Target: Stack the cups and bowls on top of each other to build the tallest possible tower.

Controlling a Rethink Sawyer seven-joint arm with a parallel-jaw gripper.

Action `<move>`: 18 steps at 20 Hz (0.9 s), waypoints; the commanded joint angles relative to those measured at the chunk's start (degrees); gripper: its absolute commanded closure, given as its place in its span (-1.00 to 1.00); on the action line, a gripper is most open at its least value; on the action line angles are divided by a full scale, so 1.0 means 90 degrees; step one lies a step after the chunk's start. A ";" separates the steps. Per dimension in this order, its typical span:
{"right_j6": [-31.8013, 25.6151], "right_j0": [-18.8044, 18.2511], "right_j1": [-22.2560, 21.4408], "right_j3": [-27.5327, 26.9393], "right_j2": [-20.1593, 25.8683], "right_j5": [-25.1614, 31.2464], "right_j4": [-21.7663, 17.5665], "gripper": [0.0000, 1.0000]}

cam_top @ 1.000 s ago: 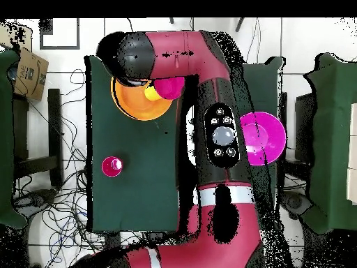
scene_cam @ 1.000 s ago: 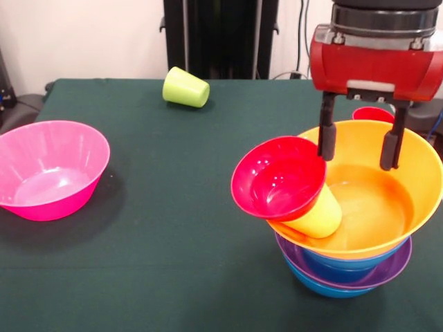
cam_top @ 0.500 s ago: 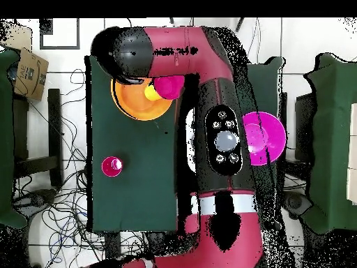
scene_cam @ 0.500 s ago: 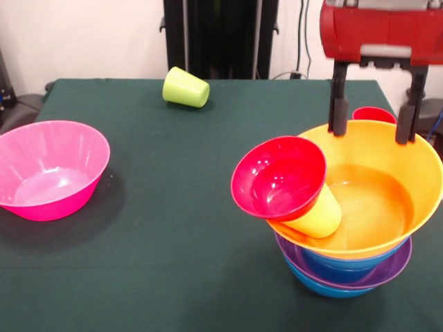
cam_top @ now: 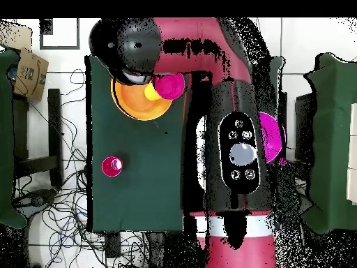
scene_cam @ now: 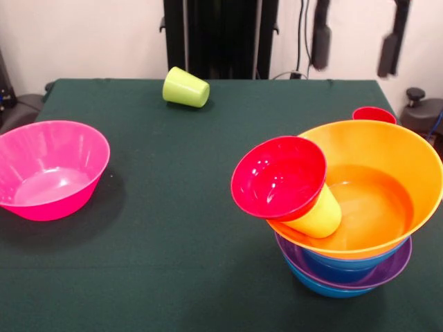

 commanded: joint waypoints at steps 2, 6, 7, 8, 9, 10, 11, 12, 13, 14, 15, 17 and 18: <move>-0.1248 -0.0449 -0.0181 0.0321 0.0118 0.1278 -0.0057 -1.00; -0.1555 -0.0692 -0.0221 0.0366 0.0221 0.1343 -0.0116 -1.00; -0.1612 -0.0744 -0.0227 0.0415 0.0254 0.1312 -0.0114 -1.00; -0.1675 -0.0811 -0.0291 0.0552 0.0254 0.1222 -0.0127 -1.00; -0.1710 -0.0852 -0.0297 0.0604 0.0276 0.1177 -0.0135 -1.00; -0.1754 -0.0920 -0.0334 0.0720 0.0282 0.1037 -0.0136 -1.00; -0.1785 -0.0956 -0.0331 0.0761 0.0301 0.0975 -0.0156 -1.00; -0.1851 -0.1015 -0.0303 0.0805 0.0337 0.0878 -0.0171 -1.00; -0.1867 -0.1045 -0.0295 0.0836 0.0348 0.0843 -0.0194 -1.00; -0.1958 -0.1120 -0.0323 0.0954 0.0367 0.0715 -0.0213 -1.00; -0.1991 -0.1162 -0.0331 0.1017 0.0381 0.0638 -0.0230 -1.00; -0.2151 -0.1318 -0.0355 0.1235 0.0442 0.0400 -0.0251 -1.00; -0.2239 -0.1403 -0.0367 0.1331 0.0480 0.0275 -0.0289 -1.00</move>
